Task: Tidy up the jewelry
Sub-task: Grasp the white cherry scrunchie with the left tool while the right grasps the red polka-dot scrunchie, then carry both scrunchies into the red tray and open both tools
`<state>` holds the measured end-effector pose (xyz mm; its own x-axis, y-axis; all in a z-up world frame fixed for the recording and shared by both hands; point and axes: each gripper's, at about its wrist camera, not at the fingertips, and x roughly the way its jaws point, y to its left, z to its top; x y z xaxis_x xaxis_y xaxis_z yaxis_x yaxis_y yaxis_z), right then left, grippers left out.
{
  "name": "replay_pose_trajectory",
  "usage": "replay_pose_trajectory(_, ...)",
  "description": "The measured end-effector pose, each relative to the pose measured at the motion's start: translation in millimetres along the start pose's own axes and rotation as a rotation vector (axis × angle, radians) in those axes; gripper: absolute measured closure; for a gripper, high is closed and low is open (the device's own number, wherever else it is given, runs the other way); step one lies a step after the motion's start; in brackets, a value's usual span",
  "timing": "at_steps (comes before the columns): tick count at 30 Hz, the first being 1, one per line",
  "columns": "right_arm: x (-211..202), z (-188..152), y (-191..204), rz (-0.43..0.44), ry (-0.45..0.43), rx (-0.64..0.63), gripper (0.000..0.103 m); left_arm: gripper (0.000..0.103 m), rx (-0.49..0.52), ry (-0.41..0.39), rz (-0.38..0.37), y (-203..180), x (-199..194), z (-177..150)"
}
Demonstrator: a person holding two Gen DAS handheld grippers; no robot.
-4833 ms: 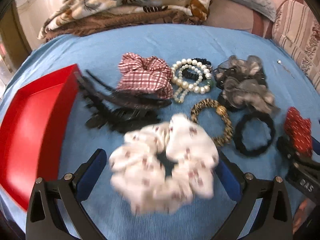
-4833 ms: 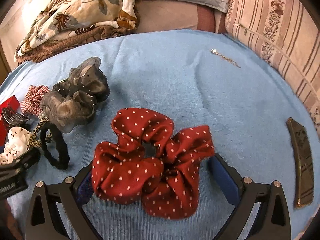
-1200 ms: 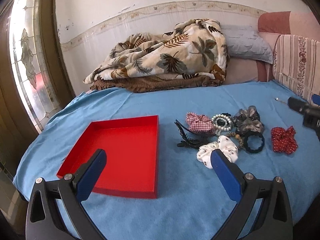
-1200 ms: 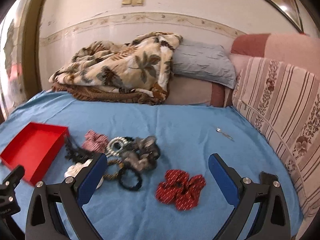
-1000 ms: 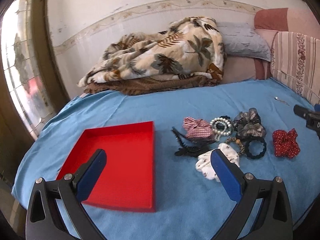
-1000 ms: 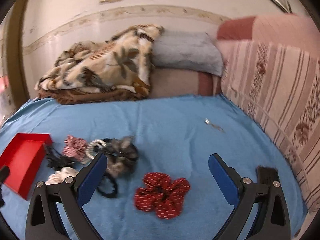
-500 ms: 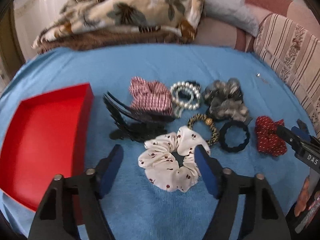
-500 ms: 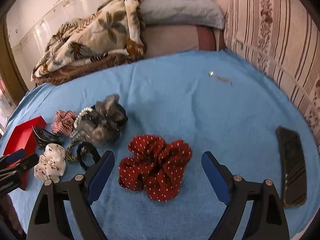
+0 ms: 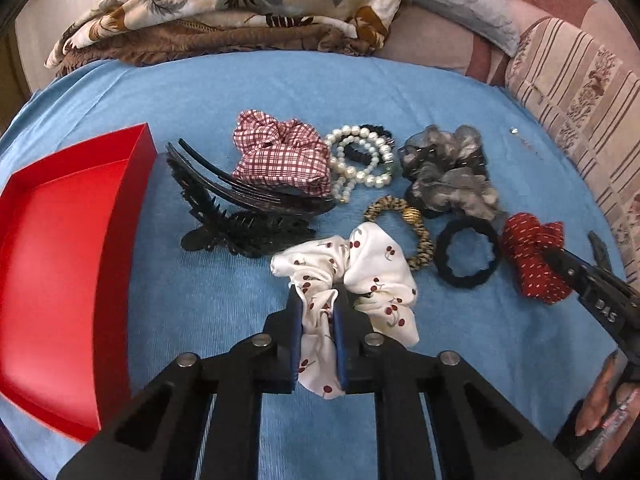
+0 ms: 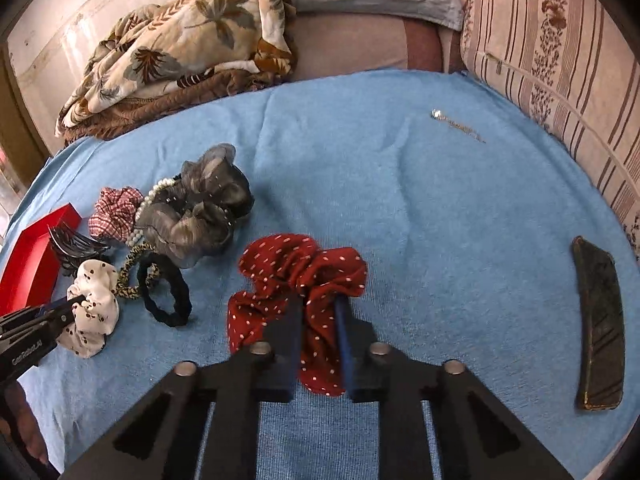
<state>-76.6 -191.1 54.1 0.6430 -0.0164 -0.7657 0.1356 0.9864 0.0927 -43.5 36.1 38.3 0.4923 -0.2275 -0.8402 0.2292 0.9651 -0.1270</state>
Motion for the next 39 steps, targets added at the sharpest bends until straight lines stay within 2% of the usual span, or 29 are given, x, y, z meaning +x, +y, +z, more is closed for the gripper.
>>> replay_pose_trajectory(5,-15.6,0.4,4.6,0.002,-0.064,0.000,0.093,0.090,0.001,-0.058,-0.040,1.4,-38.3,-9.1)
replay_pose_trajectory(9,-32.0,-4.6,10.8,0.004,-0.120,0.007,0.093,0.090,-0.034,-0.107,-0.066,18.9,-69.2,-14.6)
replay_pose_trajectory(12,-47.1,-9.0,20.8,-0.009,-0.158,-0.013,0.093,0.090,-0.046,-0.153,-0.040,40.1,-91.8,-17.4)
replay_pose_trajectory(16,-67.0,-16.3,40.8,0.050,-0.165,-0.021,0.093,0.090,-0.063,-0.206,0.039,79.5,-111.3,-16.0)
replay_pose_trajectory(24,-77.4,-2.7,136.1,0.204,-0.123,-0.152,0.093,0.090,-0.170,-0.246,0.158,172.4,-116.4,-0.8)
replay_pose_trajectory(32,-49.5,25.3,249.2,0.355,-0.033,-0.231,0.093,0.089,-0.234,-0.225,0.204,243.3,-86.9,32.3)
replay_pose_trajectory(39,-0.2,43.1,332.1,0.332,0.020,-0.319,0.093,0.090,-0.302,-0.193,0.195,286.2,-56.9,50.0)
